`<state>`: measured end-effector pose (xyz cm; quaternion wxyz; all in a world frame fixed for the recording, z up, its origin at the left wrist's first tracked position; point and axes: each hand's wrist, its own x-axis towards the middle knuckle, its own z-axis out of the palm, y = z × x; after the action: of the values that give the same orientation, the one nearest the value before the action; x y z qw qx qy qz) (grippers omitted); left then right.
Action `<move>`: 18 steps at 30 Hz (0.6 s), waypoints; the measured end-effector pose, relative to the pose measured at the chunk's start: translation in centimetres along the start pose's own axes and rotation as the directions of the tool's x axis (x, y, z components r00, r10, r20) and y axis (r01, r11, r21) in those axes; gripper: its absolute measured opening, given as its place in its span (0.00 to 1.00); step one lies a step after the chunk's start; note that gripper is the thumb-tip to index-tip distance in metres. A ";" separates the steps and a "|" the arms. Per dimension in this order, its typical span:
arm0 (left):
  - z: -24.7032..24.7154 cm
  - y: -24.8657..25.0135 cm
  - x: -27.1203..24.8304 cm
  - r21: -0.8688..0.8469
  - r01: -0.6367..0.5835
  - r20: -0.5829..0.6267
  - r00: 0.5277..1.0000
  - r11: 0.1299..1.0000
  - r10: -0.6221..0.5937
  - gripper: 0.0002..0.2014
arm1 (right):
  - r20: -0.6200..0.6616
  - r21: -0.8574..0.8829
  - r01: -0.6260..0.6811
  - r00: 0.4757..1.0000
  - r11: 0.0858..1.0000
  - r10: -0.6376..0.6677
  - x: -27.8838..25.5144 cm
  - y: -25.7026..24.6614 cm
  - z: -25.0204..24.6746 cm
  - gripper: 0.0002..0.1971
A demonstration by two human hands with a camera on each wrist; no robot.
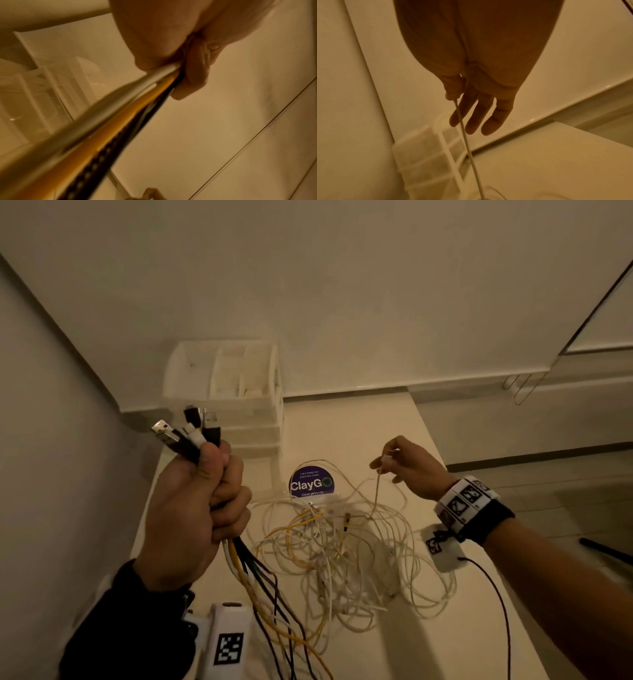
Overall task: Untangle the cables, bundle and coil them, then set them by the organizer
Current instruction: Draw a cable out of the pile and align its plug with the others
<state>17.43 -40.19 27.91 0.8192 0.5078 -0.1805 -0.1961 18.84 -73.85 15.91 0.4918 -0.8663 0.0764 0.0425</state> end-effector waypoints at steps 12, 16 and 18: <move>-1.8 2.0 2.1 0.114 -0.099 -0.036 0.994 0.989 0.104 0.21 | -0.381 0.447 0.405 0.893 0.797 -0.240 -4.1 -20.3 -2.0 0.16; -2.3 2.6 2.2 0.086 -0.110 -0.009 0.994 0.990 0.112 0.17 | -0.279 0.654 0.401 0.916 0.641 -0.289 -6.1 -24.2 0.4 0.21; -2.3 2.6 2.1 0.118 -0.125 0.017 0.992 0.985 0.123 0.16 | -0.260 0.631 0.389 0.921 0.671 -0.290 -7.2 -24.2 3.6 0.16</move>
<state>20.71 -38.42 29.54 0.7973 0.5425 -0.2270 -0.1360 15.95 -57.87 35.62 0.7630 -0.6296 -0.0428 -0.1401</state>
